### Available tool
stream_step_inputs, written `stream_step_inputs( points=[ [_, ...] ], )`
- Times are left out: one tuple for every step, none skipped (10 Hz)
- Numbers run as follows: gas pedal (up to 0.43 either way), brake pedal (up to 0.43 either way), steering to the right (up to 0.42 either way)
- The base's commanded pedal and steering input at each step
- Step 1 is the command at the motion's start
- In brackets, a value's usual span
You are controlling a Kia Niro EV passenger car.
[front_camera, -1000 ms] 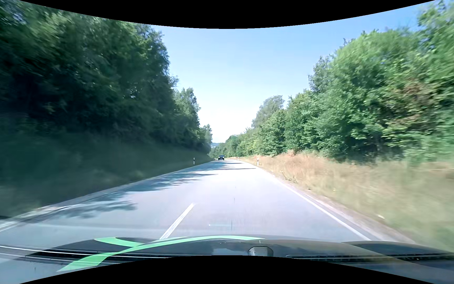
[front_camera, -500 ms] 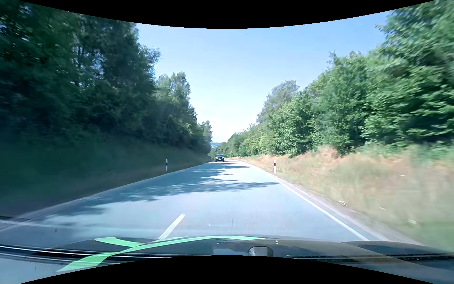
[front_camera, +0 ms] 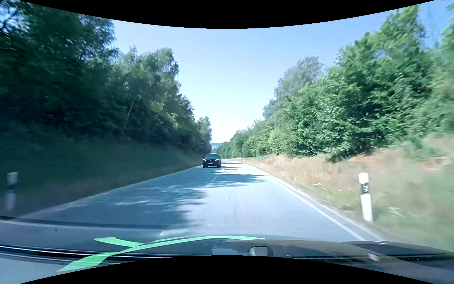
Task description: Follow the waypoints while adhering to traffic rules and regulations
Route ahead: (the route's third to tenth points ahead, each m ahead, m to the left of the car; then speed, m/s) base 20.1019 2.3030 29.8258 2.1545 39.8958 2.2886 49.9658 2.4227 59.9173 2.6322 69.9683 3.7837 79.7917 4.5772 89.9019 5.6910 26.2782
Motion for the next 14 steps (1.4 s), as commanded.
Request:
stream_step_inputs(
  points=[
    [0.157, 0.000, -0.007],
    [0.138, 0.000, -0.007],
    [0.130, 0.000, -0.007],
    [0.118, 0.000, -0.007],
    [0.118, 0.000, -0.007],
    [0.118, 0.000, -0.007],
    [0.118, 0.000, -0.007],
    [0.118, 0.000, -0.007],
    [0.130, 0.000, -0.007],
    [0.150, 0.000, -0.007],
    [0.169, 0.000, -0.007],
    [0.169, 0.000, -0.007],
    [0.169, 0.000, -0.007],
    [0.157, 0.000, -0.007]
  ],
)
